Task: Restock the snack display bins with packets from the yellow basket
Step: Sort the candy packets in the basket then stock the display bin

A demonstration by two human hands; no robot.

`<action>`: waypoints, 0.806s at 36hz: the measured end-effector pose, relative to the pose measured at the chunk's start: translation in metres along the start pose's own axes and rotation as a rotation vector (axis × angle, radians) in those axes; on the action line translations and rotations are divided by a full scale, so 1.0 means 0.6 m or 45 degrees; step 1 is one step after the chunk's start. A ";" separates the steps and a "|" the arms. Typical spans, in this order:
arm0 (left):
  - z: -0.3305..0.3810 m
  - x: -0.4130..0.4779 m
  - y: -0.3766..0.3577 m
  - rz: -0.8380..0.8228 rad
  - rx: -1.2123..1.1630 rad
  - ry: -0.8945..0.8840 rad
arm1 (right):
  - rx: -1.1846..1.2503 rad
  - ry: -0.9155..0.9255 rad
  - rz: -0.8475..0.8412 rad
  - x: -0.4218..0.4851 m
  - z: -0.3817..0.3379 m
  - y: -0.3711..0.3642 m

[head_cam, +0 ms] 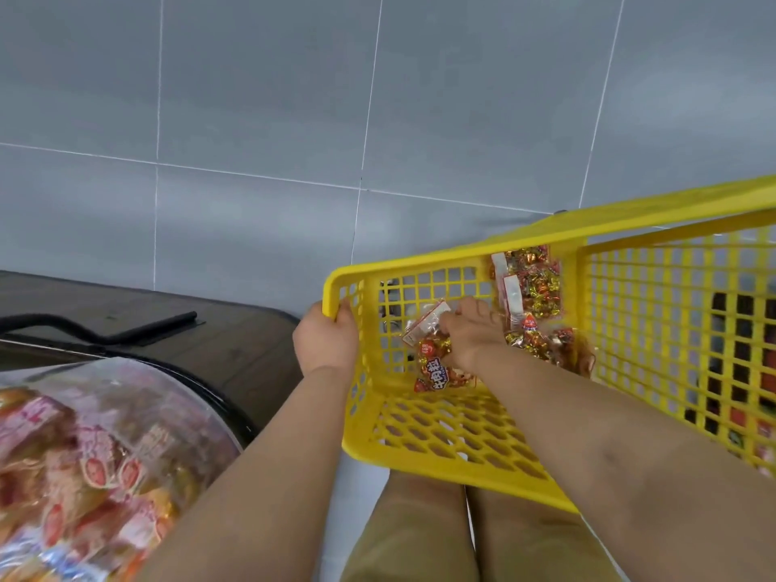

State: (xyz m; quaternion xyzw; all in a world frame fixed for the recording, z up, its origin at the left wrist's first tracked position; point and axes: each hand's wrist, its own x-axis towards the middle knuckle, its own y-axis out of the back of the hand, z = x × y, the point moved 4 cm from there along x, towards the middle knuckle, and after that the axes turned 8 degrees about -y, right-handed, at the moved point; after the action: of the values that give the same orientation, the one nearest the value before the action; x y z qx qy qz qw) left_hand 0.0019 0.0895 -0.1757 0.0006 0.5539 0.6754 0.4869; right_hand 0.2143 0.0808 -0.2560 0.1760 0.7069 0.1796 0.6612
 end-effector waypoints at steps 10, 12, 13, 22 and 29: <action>0.024 -0.011 0.015 0.003 -0.102 -0.087 | 0.420 0.244 -0.028 -0.078 0.025 0.052; 0.037 -0.029 0.033 0.205 -0.048 -0.353 | 0.842 0.142 0.060 -0.094 0.050 0.062; 0.046 -0.043 0.037 0.269 -0.027 -0.495 | 1.113 0.063 0.047 -0.100 0.063 0.065; 0.040 -0.145 -0.039 -0.678 -0.994 0.089 | 1.956 -0.011 -0.499 -0.117 0.051 0.045; 0.005 -0.127 -0.042 -0.548 -0.700 0.114 | 1.776 -0.249 -0.255 -0.070 0.035 0.020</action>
State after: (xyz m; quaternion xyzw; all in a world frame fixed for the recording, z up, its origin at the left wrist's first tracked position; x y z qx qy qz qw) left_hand 0.0599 0.0393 -0.1524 -0.2768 0.3597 0.6803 0.5754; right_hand 0.2380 0.0717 -0.2150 0.5076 0.6072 -0.3930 0.4682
